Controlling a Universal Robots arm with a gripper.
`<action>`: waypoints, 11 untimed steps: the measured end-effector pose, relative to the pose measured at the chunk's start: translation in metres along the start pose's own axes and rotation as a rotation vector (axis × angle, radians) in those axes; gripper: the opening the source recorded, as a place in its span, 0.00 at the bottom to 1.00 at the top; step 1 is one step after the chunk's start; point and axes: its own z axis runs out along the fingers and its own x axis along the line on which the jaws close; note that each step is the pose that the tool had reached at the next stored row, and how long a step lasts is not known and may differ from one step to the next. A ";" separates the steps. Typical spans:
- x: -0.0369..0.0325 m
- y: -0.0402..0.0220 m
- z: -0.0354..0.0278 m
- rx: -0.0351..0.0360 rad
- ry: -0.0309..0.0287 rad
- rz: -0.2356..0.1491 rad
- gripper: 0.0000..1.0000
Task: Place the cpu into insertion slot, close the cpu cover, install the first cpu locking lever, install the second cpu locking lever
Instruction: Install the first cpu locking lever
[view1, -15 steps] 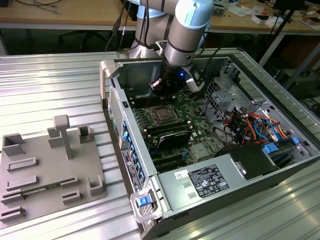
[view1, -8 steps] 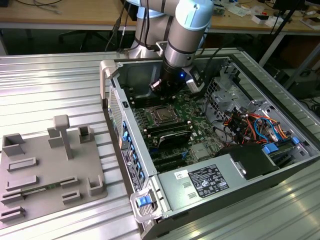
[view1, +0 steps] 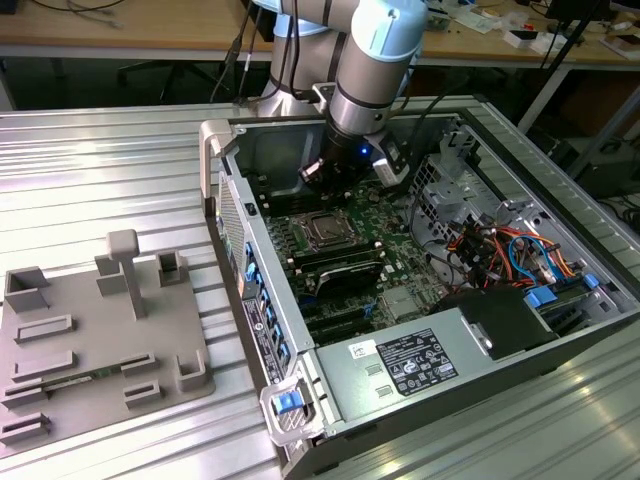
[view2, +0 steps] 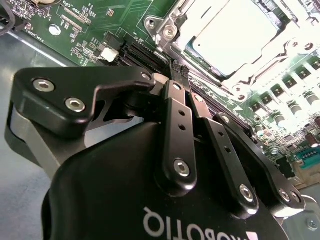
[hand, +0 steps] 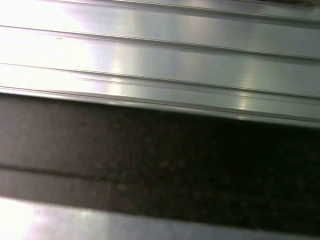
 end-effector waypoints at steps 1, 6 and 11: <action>0.0000 0.0000 0.0000 0.0001 0.0000 0.000 0.11; -0.0002 0.0005 -0.0005 0.0001 0.0001 0.000 0.11; -0.0002 0.0009 -0.0017 0.0001 0.0000 0.000 0.11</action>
